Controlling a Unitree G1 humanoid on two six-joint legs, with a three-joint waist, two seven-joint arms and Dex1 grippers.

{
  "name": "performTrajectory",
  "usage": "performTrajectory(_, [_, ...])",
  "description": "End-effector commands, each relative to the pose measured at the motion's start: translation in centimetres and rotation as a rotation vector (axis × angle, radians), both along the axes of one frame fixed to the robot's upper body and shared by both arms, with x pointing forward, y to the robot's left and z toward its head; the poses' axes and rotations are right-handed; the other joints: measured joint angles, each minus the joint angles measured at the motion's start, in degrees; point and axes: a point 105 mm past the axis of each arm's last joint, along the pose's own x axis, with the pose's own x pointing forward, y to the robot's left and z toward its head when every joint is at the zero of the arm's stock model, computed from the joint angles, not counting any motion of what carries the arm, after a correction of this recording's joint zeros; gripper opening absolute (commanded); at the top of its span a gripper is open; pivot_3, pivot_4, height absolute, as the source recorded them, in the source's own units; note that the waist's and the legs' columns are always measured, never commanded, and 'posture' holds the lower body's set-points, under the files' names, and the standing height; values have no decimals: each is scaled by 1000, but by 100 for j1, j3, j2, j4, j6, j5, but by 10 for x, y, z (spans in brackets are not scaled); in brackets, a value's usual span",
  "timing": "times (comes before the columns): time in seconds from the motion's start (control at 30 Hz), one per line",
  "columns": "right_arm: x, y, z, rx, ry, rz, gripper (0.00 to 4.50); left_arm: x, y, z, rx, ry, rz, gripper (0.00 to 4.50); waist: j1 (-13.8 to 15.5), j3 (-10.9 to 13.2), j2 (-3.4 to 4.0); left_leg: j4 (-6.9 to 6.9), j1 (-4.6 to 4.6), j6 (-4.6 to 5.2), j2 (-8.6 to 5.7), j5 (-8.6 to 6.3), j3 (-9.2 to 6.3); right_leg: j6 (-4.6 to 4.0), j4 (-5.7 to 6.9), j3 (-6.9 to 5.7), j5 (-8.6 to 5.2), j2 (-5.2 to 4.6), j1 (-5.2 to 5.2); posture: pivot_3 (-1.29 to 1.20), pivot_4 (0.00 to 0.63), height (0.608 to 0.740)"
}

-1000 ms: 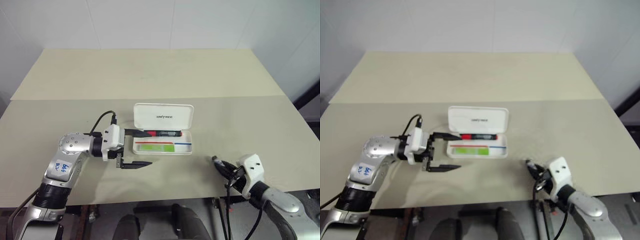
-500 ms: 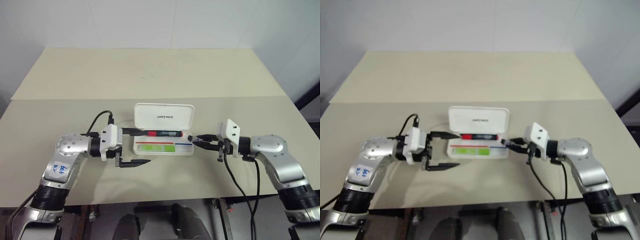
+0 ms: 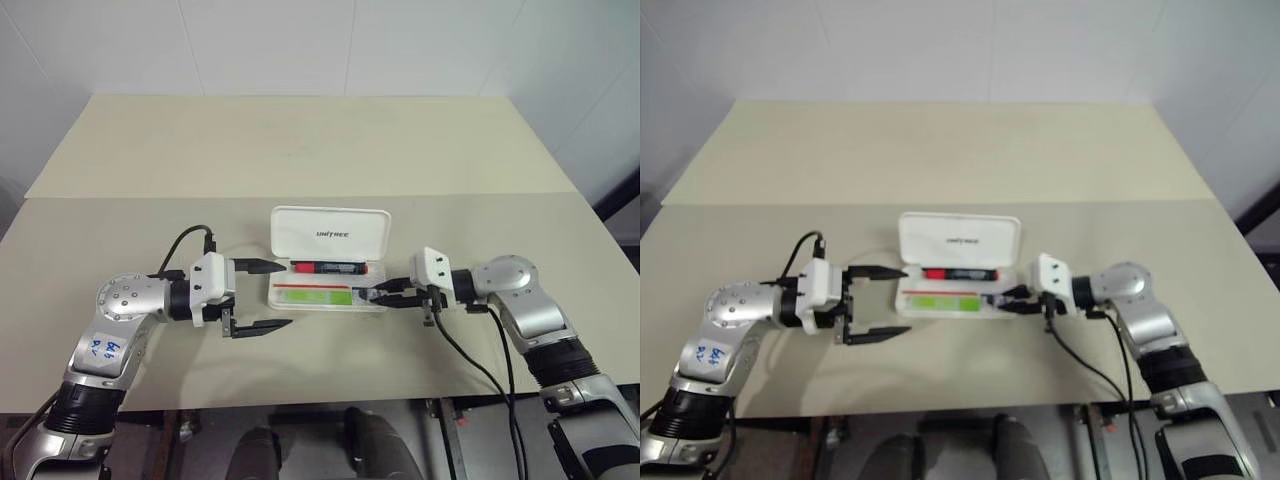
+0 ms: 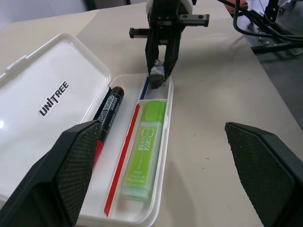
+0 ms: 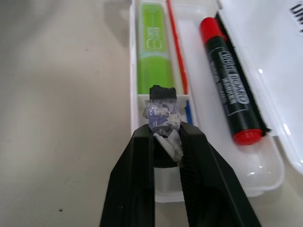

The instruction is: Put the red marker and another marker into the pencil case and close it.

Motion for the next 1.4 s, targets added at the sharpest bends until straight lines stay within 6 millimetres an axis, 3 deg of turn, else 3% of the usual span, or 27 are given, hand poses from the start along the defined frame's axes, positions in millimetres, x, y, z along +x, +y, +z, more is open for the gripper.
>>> performTrajectory(0.03, [5,4,12,18,-56,10,2063,-2,0,11,0,-51,1,4500,-2,0,0,2,0,0,0,0,0,0,2,0,0,0,0,0,150,740])
performTrajectory(0.17, [6,6,15,27,-69,18,3513,-1,0,11,1,-55,4,4500,-10,0,1,4,1,0,0,0,0,-1,5,0,0,0,0,0,150,740])
performTrajectory(0.27, [8,8,28,64,-104,12,4483,0,0,11,1,-58,9,4500,-7,1,2,2,1,0,1,0,0,1,5,0,0,0,-1,0,150,740])
performTrajectory(0.5, [-4,-6,48,141,-111,-5,4483,1,5,11,-4,-55,22,4500,13,4,7,-2,-1,-1,1,0,0,11,2,0,6,0,-1,0,150,740])
performTrajectory(0.77, [-16,-61,70,213,-161,-206,4483,8,32,13,-44,-53,119,4500,-3,7,12,1,-2,-5,-2,-3,6,1,-7,-1,0,-6,1,0,150,740])
performTrajectory(0.97, [-22,-68,71,217,-190,-249,4500,16,38,18,-99,-77,152,2512,-11,8,13,1,8,-5,2,-2,4,-1,2,-1,-1,-1,1,0,150,740])
performTrajectory(1.2, [-24,-61,64,224,-194,-242,4500,19,45,18,-117,-108,193,34,-5,8,13,8,1,-5,0,-2,7,1,-4,2,0,-4,3,0,150,740])
performTrajectory(1.4, [-21,-60,62,223,-199,-241,4500,41,73,22,-188,-173,436,9,2,8,13,4,3,-5,1,-2,6,8,-3,1,4,-3,3,0,150,740])
